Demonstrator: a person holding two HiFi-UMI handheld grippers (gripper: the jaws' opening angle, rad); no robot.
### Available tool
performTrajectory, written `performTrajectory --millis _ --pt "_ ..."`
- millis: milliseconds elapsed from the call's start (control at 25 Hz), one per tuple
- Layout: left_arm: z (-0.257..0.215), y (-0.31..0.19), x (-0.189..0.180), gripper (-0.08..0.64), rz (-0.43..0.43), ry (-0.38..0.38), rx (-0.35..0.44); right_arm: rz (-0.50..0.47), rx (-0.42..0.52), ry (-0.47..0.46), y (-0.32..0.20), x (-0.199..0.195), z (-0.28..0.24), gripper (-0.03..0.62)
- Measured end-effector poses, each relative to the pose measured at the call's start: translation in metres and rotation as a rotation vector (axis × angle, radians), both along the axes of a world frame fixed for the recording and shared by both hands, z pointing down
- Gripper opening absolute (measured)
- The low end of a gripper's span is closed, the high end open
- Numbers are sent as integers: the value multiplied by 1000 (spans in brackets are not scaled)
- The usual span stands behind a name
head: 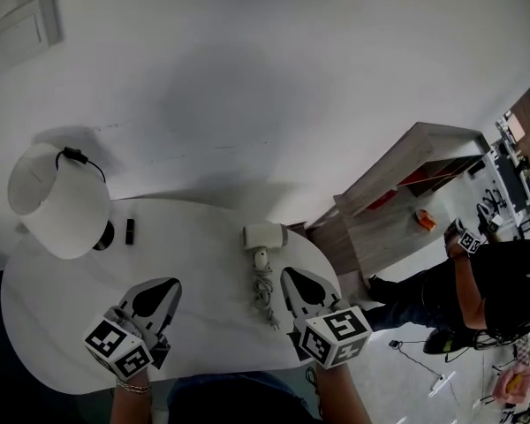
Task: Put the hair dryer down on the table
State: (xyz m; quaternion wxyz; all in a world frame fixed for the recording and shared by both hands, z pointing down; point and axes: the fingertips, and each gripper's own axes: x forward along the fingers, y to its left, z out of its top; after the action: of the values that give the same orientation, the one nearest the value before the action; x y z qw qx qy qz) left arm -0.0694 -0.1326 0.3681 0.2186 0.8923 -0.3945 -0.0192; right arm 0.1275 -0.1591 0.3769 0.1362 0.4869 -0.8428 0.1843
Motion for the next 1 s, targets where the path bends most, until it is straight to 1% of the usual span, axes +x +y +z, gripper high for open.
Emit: performTrajectory --millis 120,320,440,640,840,1000 --pt "-10 -2 2 14 -15 6 22 -19 24 -12 -1 0 -10 18" --pt "-23 -2 5 14 -17 7 51 -44 32 -9 1 0 -20 18" --pt "-32 -1 3 14 -36 7 66 -65 56 -15 3 -1 -30 18" --pt "-43 1 1 14 -56 -21 100 -93 119 -24 4 1 -53 18" --pt "-50 -1 -1 14 -73 -60 128 -144 161 39 5 -2 -70 18" --pt "-62 -2 -5 14 -86 -68 158 -163 196 12 5 -7 -84 18"
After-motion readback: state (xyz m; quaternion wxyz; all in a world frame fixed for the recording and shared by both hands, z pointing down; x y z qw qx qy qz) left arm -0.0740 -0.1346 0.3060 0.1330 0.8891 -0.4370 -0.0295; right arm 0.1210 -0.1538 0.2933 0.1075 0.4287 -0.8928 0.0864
